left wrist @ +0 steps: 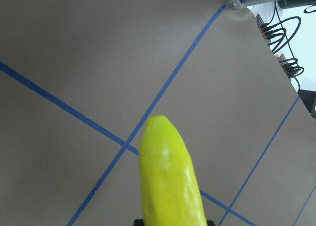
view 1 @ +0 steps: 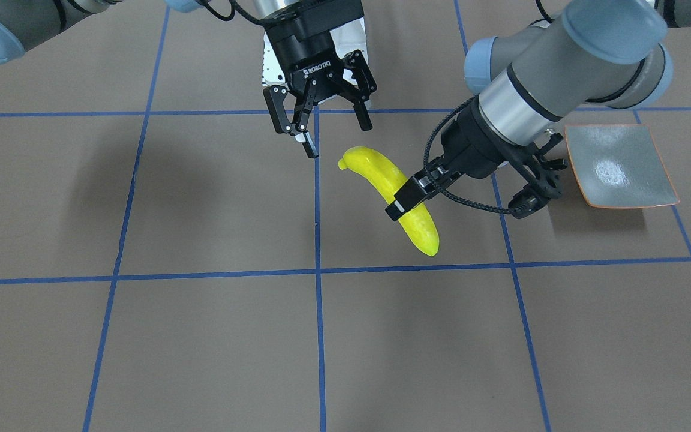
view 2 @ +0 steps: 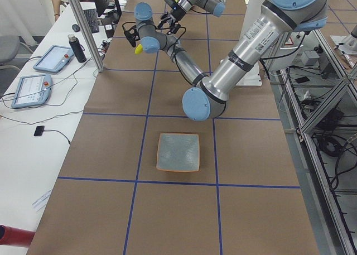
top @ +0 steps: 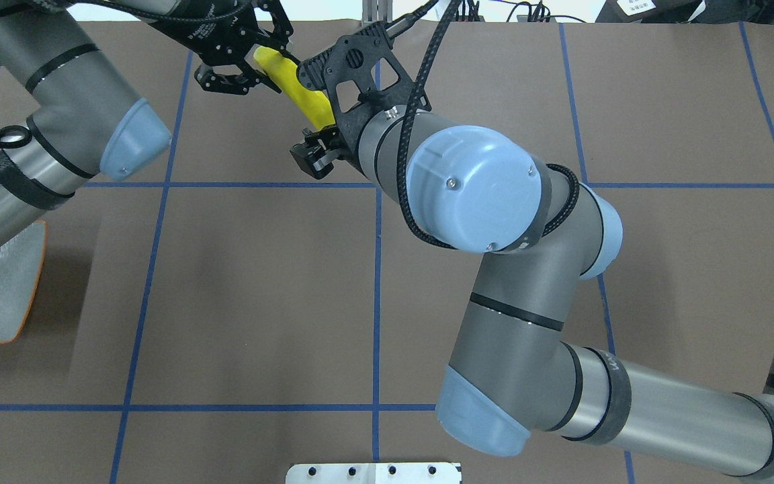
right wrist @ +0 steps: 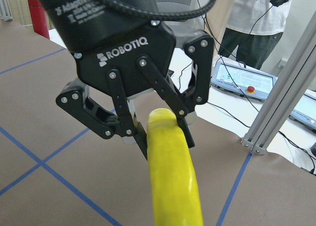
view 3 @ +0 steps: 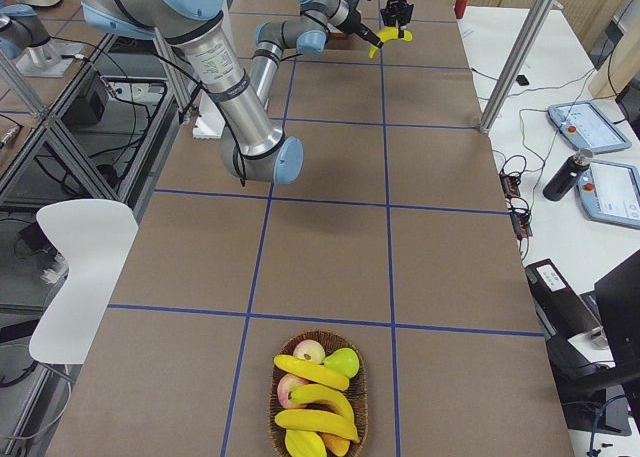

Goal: Transfer all bananas from basket to plate

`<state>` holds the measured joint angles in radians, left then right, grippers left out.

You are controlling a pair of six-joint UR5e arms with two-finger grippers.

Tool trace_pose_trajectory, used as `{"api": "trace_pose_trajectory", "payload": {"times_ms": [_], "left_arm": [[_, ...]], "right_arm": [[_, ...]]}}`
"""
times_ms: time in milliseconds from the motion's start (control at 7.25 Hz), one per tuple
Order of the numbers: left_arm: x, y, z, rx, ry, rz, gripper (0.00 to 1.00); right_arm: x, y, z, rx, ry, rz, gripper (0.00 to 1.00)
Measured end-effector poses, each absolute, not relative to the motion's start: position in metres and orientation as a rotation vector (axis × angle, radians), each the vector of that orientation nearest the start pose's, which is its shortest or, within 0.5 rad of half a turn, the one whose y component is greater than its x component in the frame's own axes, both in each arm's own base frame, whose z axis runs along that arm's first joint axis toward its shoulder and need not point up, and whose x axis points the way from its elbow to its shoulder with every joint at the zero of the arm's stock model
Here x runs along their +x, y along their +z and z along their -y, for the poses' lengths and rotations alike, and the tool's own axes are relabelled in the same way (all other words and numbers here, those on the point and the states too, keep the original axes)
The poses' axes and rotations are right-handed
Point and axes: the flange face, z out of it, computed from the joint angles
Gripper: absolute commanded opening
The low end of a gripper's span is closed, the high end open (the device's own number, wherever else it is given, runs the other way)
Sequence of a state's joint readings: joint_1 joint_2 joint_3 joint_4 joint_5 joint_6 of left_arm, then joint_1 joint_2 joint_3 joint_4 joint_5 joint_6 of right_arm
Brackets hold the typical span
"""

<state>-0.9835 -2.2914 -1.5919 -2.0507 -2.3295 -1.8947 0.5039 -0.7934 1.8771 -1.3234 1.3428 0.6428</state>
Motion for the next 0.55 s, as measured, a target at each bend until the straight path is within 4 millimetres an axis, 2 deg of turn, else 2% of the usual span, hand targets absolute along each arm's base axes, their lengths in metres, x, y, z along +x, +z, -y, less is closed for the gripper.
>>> {"api": "trace_pose_trajectory", "payload": {"times_ms": [276, 552], "left_arm": [[0.289, 0.181, 0.596, -0.22, -0.658, -1.308, 0.0], [0.264, 0.228, 0.575, -0.17, -0.6, -1.28, 0.0]], "right_arm": [[-0.422, 0.074, 0.458, 0.929, -0.199, 0.891, 1.0], [-0.378, 0.116, 0.496, 0.818, -0.202, 0.898, 1.0]]}}
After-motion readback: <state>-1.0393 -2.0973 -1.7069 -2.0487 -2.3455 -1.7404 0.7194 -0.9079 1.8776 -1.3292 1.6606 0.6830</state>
